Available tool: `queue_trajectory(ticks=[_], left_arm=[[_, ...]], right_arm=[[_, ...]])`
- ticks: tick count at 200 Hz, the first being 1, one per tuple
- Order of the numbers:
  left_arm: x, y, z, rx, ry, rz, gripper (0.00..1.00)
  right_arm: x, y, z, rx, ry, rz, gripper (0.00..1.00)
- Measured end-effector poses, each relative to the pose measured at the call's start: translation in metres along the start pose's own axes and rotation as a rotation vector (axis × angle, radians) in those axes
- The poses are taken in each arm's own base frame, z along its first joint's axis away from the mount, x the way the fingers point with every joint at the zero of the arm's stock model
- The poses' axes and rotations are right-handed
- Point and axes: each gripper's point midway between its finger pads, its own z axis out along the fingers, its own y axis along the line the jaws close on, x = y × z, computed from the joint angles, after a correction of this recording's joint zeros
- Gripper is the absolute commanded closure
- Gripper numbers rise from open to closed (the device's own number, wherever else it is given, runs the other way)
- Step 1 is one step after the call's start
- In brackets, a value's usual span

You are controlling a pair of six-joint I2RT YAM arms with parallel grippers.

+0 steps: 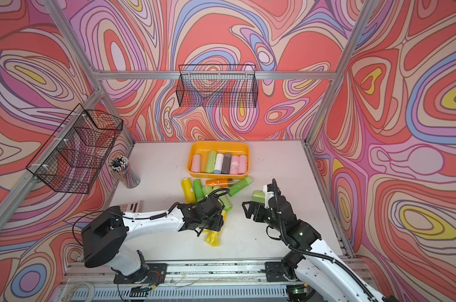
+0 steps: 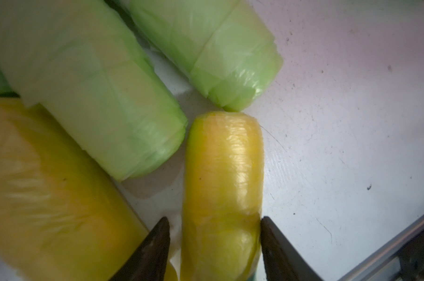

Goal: Put the roll of trash bags into the storage box
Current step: Pick up the roll of trash bags from the center of the board.

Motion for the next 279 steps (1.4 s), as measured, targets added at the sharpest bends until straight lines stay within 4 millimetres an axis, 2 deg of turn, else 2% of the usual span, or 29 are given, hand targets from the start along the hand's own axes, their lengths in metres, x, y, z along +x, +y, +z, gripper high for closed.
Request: queue_trajectory(ticks=[21,47,96,114,140,184,217,279], left_arm=[[0.002,-0.002,0.007,-0.011,0.008,0.003,0.42],[0.005,-0.003,0.013,-0.018,0.019,0.008,0.52],[0.002,-0.012,0.013,0.0,-0.006,0.02,0.7],[0.001,-0.013,0.013,0.008,-0.012,0.015,0.74],[0.0,-0.015,0.012,0.022,-0.024,0.002,0.74],[-0.015,-0.024,-0.011,0.066,-0.087,-0.003,0.75],[-0.031,-0.027,-0.032,0.083,-0.163,0.007,0.77],[-0.063,-0.036,-0.066,0.069,-0.272,0.036,0.79]], right_arm=[[-0.002,-0.001,-0.003,0.002,-0.014,0.003,0.02],[-0.002,-0.003,-0.005,0.013,-0.017,0.008,0.02],[0.0,-0.01,-0.009,0.041,-0.02,0.033,0.02],[0.001,-0.012,-0.009,0.051,-0.019,0.045,0.02],[0.002,-0.013,-0.011,0.054,-0.02,0.063,0.02],[0.0,-0.012,-0.018,0.029,-0.054,0.093,0.02],[0.007,-0.019,-0.013,0.046,-0.038,0.105,0.02],[0.006,-0.018,-0.006,0.042,-0.041,0.112,0.02]])
